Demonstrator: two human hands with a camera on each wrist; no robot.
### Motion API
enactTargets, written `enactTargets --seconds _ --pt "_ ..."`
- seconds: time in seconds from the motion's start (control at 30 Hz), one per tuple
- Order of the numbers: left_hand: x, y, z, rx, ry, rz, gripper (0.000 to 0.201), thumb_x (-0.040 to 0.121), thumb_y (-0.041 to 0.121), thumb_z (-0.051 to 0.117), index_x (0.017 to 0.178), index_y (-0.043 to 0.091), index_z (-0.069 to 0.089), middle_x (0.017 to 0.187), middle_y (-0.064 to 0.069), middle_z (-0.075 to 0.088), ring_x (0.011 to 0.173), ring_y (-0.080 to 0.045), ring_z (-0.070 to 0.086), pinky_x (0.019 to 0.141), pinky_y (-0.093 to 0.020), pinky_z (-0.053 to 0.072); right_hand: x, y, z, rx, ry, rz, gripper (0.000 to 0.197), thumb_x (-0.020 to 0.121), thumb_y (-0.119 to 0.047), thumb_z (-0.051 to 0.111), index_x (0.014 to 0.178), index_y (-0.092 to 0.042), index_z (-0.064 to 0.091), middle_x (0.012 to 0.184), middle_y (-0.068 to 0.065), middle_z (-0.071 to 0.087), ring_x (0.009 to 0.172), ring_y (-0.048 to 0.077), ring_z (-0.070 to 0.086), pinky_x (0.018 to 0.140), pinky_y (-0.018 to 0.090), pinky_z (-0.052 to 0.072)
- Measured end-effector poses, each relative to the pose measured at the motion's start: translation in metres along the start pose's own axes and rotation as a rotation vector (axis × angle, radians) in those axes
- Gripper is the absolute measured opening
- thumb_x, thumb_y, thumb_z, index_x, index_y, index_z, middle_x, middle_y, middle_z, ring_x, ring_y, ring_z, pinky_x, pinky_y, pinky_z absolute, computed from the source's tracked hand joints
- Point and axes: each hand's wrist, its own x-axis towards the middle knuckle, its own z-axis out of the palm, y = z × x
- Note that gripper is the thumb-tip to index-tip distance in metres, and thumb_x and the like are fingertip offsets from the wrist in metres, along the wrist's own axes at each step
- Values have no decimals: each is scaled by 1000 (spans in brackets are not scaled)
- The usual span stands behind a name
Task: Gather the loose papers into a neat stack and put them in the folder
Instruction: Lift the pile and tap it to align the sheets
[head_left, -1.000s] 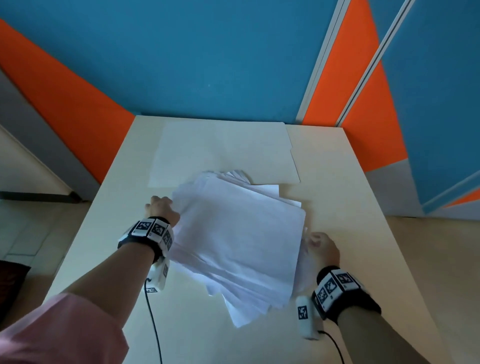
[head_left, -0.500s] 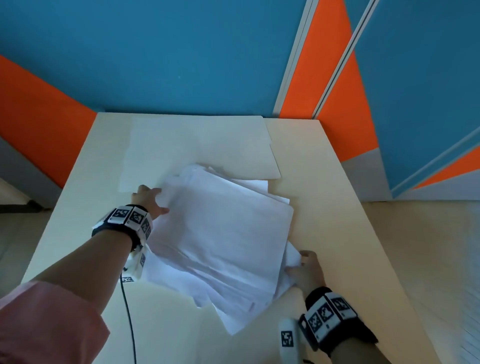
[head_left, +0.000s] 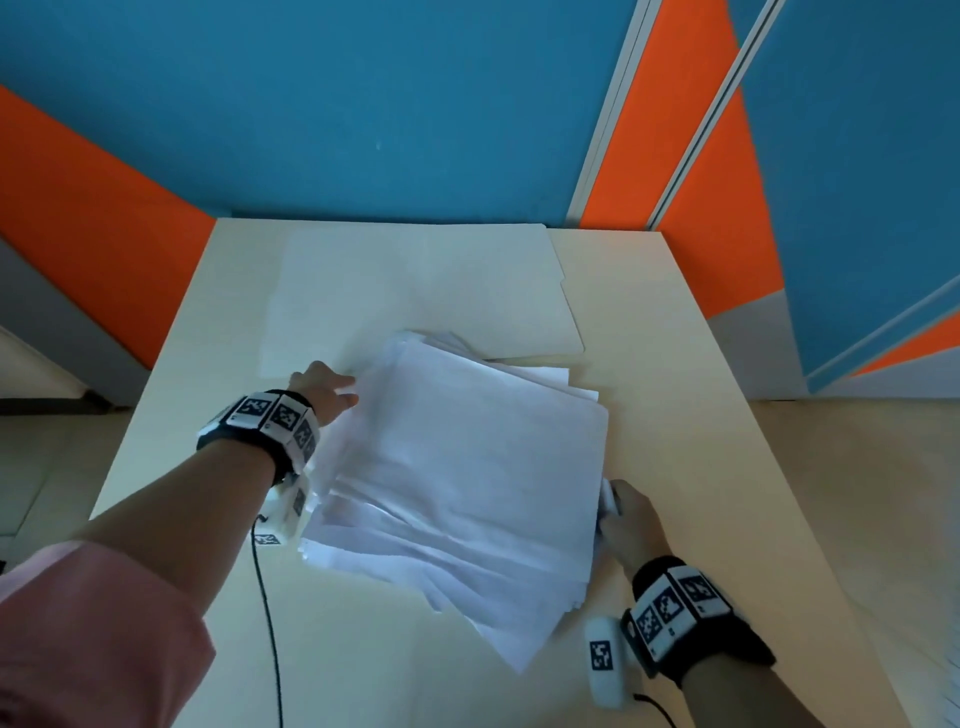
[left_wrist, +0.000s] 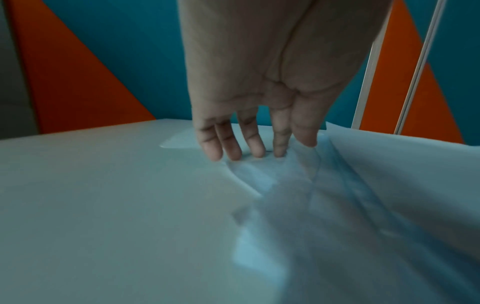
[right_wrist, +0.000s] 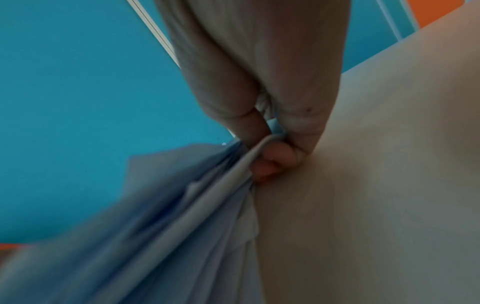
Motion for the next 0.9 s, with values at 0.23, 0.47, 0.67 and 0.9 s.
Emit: enactTargets --seconds 0.23,0.47,0.67,0.9 --pt "0 14 7 -144 3 16 74 82 48 61 140 8 38 144 -13 43 133 -32 40 109 -40 32 -11 -2 0 566 166 368 49 82 -42 63 113 -6 50 103 18 57 87 31 57 66 29 52" --pt "-10 14 16 -147 -39 -50 72 75 43 71 134 9 47 142 -17 39 130 -35 40 109 -40 36 -13 -20 0 542 -45 309 26 73 0 74 98 3 66 99 15 66 85 29 62 76 33 52" --pt "-21 -14 29 -482 -116 -135 76 68 20 81 133 6 43 134 -15 52 125 -33 49 102 -39 39 -10 -19 3 554 -115 320 34 70 0 75 102 7 65 106 25 66 84 36 65 67 37 54" --pt "-32 -58 57 -846 -307 -152 81 51 10 88 125 5 56 123 -18 64 116 -37 57 108 -53 37 -13 -15 -1 356 -306 208 30 72 2 74 102 3 68 99 20 71 85 33 68 78 40 56"
